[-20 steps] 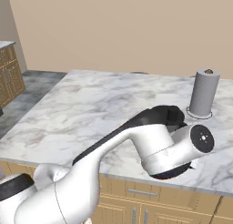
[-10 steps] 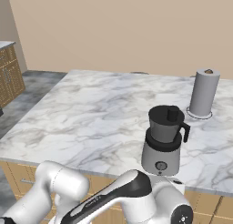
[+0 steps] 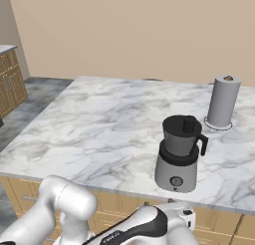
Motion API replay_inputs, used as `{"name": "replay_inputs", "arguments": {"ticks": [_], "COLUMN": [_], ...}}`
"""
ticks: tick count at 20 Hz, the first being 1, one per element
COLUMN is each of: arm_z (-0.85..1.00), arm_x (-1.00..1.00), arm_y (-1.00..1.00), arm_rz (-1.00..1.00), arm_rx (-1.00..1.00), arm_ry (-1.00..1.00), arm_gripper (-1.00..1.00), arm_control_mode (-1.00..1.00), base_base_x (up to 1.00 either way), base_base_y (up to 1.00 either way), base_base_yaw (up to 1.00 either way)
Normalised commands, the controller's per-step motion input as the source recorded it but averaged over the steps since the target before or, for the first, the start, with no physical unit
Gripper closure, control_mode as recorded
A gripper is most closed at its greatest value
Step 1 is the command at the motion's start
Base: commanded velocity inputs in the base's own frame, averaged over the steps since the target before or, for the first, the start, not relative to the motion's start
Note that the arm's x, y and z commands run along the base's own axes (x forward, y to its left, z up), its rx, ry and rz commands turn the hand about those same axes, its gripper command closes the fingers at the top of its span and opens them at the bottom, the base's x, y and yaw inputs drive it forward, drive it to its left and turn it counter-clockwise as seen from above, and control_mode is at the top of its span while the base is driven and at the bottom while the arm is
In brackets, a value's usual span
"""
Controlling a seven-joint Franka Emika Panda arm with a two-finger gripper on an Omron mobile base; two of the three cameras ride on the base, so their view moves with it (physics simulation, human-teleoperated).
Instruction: Open the blender lid, put the peach in the blender, close the lid, and start the blender.
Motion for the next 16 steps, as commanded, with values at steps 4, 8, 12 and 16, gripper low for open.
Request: {"name": "replay_inputs", "arguments": {"ticks": [4,8,12,16], "arm_z": [-0.41,-0.04,0.00,-0.08], "arm_x": [0.07,0.19,0.19,0.03], "arm_y": [-0.14,-0.06,-0.06,0.00], "arm_rz": [0.20,0.18,0.14,0.10], "arm_rx": [-0.07,-0.04,-0.03,-0.03], "arm_ry": [-0.07,-0.01,0.00,-0.01], "arm_gripper": [-1.00,-1.00,-1.00,-1.00], "arm_control_mode": [-1.00,-1.00,-1.00,-1.00], "base_base_x": [0.00,0.00,0.00,0.00], "base_base_y": [0.00,0.00,0.00,0.00], "base_base_yaw": [0.00,0.00,0.00,0.00]}}
